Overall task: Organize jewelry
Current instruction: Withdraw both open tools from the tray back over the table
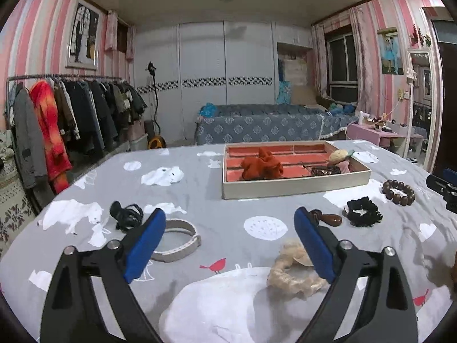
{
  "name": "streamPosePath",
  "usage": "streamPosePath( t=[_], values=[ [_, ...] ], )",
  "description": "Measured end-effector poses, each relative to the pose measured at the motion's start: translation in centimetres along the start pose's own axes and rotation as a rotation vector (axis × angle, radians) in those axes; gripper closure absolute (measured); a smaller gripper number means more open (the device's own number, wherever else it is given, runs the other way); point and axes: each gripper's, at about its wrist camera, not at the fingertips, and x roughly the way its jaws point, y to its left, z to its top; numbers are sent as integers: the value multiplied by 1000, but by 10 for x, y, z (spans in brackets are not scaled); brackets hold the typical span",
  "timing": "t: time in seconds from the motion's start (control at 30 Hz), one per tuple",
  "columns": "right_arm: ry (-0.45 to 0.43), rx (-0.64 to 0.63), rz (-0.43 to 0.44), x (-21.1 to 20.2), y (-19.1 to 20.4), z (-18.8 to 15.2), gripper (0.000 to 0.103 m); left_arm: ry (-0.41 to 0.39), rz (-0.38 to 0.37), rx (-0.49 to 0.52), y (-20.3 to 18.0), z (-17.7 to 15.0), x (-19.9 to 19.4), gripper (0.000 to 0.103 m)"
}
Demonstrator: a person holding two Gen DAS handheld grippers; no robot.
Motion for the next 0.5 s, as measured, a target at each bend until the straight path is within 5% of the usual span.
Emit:
streamPosePath(
  t=[0.5],
  values=[
    [23, -62, -10, 5, 13, -4, 10, 1, -9, 39, -8, 1, 2, 7]
  ],
)
